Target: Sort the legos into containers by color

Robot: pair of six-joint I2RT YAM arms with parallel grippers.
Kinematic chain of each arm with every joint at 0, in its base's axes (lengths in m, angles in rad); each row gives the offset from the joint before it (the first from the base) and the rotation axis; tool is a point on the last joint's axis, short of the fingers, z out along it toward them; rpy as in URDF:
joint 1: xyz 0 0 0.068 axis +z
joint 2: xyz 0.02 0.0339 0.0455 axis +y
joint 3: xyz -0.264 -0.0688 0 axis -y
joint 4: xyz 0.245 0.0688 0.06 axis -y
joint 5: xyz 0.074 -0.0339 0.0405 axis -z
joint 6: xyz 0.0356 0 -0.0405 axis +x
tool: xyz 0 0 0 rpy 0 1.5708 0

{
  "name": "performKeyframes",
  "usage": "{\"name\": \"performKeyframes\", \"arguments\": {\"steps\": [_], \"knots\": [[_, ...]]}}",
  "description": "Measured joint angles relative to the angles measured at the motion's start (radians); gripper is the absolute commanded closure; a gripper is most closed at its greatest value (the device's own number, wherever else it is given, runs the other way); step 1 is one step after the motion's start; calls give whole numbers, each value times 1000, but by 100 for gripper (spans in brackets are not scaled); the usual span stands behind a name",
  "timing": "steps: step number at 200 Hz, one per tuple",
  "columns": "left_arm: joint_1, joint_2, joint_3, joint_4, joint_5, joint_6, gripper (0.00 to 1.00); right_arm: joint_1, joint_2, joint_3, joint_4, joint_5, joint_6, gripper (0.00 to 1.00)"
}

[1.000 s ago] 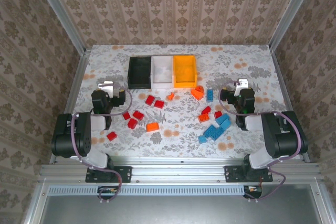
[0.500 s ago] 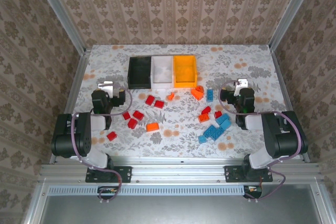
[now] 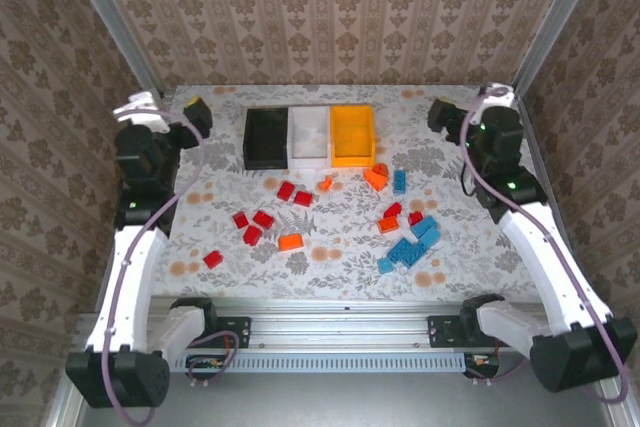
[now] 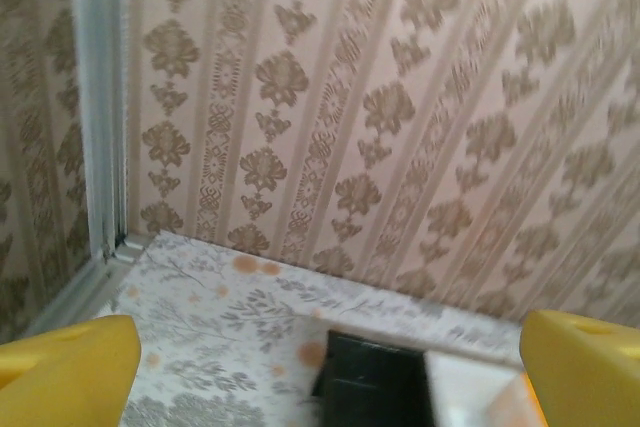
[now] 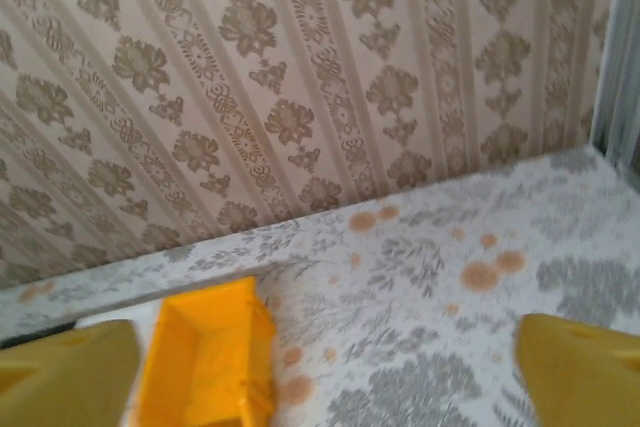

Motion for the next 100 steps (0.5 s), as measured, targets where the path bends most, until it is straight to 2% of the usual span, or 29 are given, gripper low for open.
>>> {"name": "performKeyframes", "arguments": {"steps": [7,23,42,65,100], "knots": [[7,-29,-31,8,2,-56,0,-9,-23,-22,-41,-12,43,24],[21,-78,-130,27,25,-153,0,-8,-31,-48,-161,-31,121,26],[24,-19,-146,-43,58,-239,2,-8,-2,-80,-296,-36,179,29],[-10,152,-45,-151,148,-291,16,-5,-4,-161,-425,-37,246,32],[-200,423,235,-250,289,-294,15,41,-18,-251,-534,-36,338,33]]}}
